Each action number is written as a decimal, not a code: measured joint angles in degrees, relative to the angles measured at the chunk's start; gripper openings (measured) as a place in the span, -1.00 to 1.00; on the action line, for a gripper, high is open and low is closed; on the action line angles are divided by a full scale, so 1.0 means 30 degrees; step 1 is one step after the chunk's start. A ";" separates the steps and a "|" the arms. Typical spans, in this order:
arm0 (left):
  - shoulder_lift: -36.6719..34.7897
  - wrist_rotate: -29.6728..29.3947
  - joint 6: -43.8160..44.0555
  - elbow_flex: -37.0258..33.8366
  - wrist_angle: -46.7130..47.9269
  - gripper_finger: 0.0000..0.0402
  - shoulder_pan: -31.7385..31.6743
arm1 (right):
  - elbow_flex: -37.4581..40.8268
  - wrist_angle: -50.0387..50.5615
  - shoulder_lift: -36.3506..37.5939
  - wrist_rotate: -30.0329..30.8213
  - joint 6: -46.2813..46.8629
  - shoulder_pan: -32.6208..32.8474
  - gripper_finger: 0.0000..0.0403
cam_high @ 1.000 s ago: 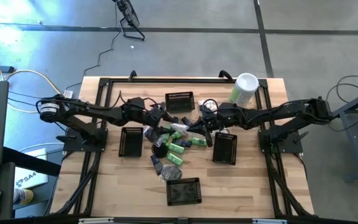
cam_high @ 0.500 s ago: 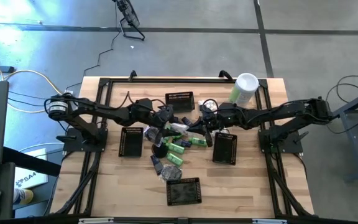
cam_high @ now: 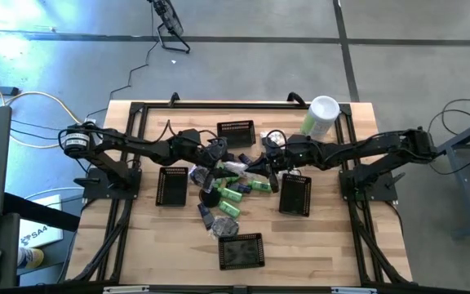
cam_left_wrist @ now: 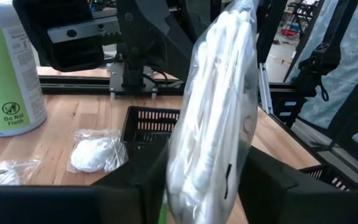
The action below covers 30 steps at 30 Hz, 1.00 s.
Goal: Pick & Place Travel size toiletries
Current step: Put the left pack of cotton buds into the top middle black bin
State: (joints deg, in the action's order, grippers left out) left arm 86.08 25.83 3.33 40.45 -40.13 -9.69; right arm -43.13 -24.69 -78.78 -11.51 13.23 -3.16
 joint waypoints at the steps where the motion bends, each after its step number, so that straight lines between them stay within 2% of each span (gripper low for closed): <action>1: 0.0000 0.0165 0.0004 0.0000 0.0002 -0.31 -0.0010 | 0.0000 0.0000 0.0000 0.0000 0.0000 0.0000 -0.98; 9: 0.0000 0.0267 0.0015 0.0000 0.0004 -0.59 -0.0010 | 0.0000 0.0015 0.0000 0.0001 0.0000 0.0000 -0.98; 14: 0.0000 0.0267 0.0015 0.0000 0.0000 -0.69 -0.0010 | 0.0000 0.0029 0.0000 0.0120 0.0007 0.0000 -0.98; 19: -0.0007 0.0201 0.0088 -0.0007 0.0005 -0.75 -0.0032 | 0.0007 0.0037 0.0007 0.1186 0.0000 0.0022 -0.91; 24: -0.0015 0.0230 0.0117 -0.0007 -0.0003 -0.76 -0.0025 | 0.0007 -0.0058 0.0007 0.1236 0.0186 0.0022 -0.69; 30: -0.0015 0.0267 0.0109 -0.0007 -0.0003 -0.76 -0.0017 | 0.0007 -0.0159 0.0007 0.1375 0.0654 0.0044 -0.24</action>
State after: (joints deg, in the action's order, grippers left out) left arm 86.04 26.63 3.66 40.42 -40.14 -9.74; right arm -43.11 -25.16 -78.76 -7.38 15.20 -3.03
